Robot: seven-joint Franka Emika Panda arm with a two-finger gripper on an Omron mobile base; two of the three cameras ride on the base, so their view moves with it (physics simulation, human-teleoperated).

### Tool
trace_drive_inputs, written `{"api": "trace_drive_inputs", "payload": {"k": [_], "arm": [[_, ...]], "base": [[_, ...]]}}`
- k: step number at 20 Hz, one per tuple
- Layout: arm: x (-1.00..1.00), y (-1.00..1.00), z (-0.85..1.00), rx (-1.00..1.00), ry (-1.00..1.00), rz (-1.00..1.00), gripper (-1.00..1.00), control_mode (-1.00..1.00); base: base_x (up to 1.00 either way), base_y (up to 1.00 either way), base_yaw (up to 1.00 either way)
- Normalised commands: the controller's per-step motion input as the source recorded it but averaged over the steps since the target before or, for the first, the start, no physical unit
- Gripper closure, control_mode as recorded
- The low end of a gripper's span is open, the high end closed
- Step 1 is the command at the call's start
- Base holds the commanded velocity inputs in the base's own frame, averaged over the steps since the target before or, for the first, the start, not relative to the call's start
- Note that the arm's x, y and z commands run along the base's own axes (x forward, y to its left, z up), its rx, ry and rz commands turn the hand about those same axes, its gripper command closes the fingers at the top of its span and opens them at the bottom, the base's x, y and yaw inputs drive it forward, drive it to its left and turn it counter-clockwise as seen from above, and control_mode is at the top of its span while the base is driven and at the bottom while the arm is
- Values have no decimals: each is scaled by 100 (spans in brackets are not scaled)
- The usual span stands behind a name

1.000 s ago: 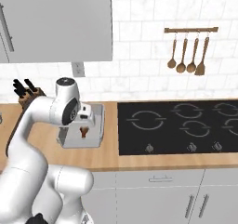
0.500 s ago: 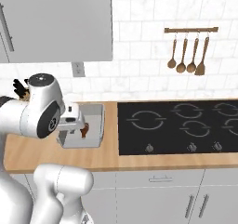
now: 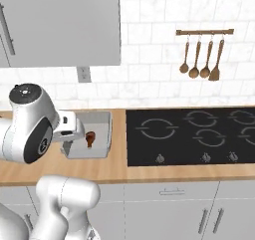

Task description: Place one onion and one chicken drumstick in each tupperware on the nearby counter, to pack two identical lunches.

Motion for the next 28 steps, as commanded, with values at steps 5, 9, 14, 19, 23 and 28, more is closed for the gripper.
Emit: {"api": "trace_drive_inputs", "payload": {"k": [5,9,14,19,23,28], "arm": [[0,0,0,0,0,0,-100,100],[0,0,0,0,0,0,-100,100],[0,0,0,0,0,0,-100,100],[0,0,0,0,0,0,-100,100],[0,0,0,0,0,0,-100,100],[0,0,0,0,0,0,-100,100]], "base": [[-96,0,0],[-75,0,44],[0,8,100],[0,16,100],[0,15,100],[0,14,100]]}}
